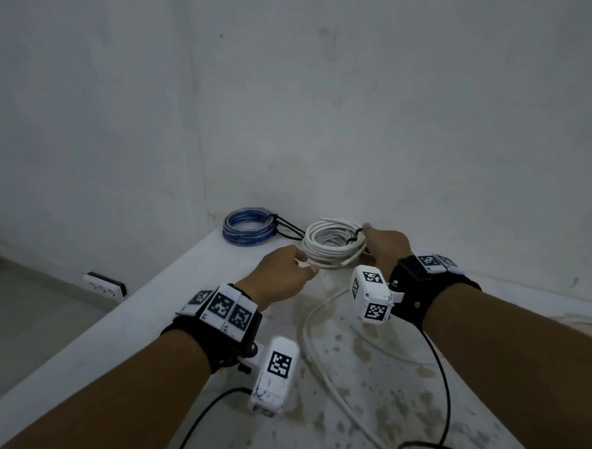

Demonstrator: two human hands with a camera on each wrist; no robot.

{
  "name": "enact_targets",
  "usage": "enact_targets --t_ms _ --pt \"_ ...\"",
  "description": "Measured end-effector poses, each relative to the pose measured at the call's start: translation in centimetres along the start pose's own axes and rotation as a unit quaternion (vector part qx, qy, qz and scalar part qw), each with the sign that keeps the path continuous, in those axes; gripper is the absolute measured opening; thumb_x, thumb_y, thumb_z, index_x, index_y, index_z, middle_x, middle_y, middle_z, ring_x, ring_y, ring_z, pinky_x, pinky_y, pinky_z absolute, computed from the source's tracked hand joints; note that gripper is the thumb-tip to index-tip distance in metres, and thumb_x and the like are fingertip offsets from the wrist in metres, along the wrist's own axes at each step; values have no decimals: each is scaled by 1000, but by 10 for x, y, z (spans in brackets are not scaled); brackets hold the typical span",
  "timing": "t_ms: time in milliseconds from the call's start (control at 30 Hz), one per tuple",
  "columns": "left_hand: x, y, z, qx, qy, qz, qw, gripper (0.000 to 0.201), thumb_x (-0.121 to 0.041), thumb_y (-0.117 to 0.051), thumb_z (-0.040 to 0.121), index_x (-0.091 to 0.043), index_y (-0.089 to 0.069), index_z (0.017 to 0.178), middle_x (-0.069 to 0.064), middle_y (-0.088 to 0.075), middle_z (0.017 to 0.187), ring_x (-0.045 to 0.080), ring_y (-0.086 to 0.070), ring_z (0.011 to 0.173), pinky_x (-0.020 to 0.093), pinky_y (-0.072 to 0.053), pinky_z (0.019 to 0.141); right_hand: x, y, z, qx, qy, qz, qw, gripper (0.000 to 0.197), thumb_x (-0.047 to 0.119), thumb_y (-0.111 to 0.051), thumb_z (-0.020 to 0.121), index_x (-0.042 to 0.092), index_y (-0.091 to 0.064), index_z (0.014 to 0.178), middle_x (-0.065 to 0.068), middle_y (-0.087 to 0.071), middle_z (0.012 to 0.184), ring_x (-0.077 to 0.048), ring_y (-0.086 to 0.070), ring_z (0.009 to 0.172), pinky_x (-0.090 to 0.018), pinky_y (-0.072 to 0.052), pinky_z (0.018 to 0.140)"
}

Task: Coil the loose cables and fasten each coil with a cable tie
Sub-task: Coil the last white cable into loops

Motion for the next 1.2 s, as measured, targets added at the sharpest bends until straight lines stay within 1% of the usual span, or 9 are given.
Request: enact_targets --t_ms 100,200,333,433,667,833,967,1067,1200 --pt "-11 1 -9 -12 -6 54 998 36 -39 -58 96 -13 -57 121 2 -60 117 15 -54 100 27 -42 82 -3 29 -14 -29 14 -2 999 30 28 -58 96 3 -60 80 -16 -64 84 -25 -62 66 -32 -53 54" --pt "-19 -2 -19 1 14 212 977 39 -45 -54 94 -8 -61 101 8 -66 109 26 -63 100 29 -45 76 -5 83 -27 -39 88 -191 977 29 22 -63 89 -2 -61 73 -23 -68 85 -28 -66 66 -39 -59 62" --pt "-23 -22 -41 79 43 312 946 19 -26 -55 88 -9 -57 80 4 -59 75 26 -65 80 25 -45 66 -18 166 -58 -57 85 -475 874 41 38 -65 86 -1 -68 74 -13 -71 76 -27 -71 66 -38 -62 65" --pt "-34 -36 -57 91 42 304 947 19 -12 -50 87 -11 -47 69 4 -53 69 28 -61 78 29 -48 68 -36 204 -88 -38 85 -572 815 41 45 -63 90 5 -72 92 -10 -71 97 -24 -69 86 -36 -58 79" --pt "-64 -82 -108 192 27 142 971 16 -4 -67 84 11 -67 80 21 -67 68 32 -67 64 35 -58 59 -78 180 -152 115 201 -566 791 43 43 -64 90 29 -52 128 -9 -43 123 -29 -57 106 -32 -44 91" --pt "-72 -89 -122 20 -41 101 994 18 -27 -67 90 -13 -63 99 6 -68 89 16 -66 74 27 -52 64 -73 160 -163 112 231 -595 762 25 33 -58 95 12 -61 110 -12 -53 120 -30 -59 99 -30 -43 77" --pt "-77 -69 -115 -107 -30 122 986 27 -33 -65 90 -18 -63 111 1 -62 107 22 -60 102 32 -48 88 -62 182 -166 58 245 -518 817 21 28 -46 101 9 -50 108 -13 -64 103 -32 -60 96 -33 -39 71" --pt "-85 -67 -107 -118 -44 116 985 11 -23 -58 91 -15 -63 87 1 -61 89 26 -61 93 30 -46 78 -46 224 -169 -79 254 -414 870 17 25 -44 101 11 -52 102 -11 -61 88 -36 -60 91 -33 -36 67" --pt "-114 -66 -95 -161 -83 133 974 37 -14 -41 98 -7 -49 62 19 -62 78 37 -62 80 32 -40 62 -47 312 -175 -274 171 -309 895 31 23 -41 102 -1 -60 99 -23 -65 105 -39 -60 101 -35 -40 76"
Point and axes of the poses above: each hand's wrist, its own z-axis towards the middle knuckle, its own y-axis out of the back of the hand, x = y × z, the point moved 3 cm from there along z, towards the middle knuckle
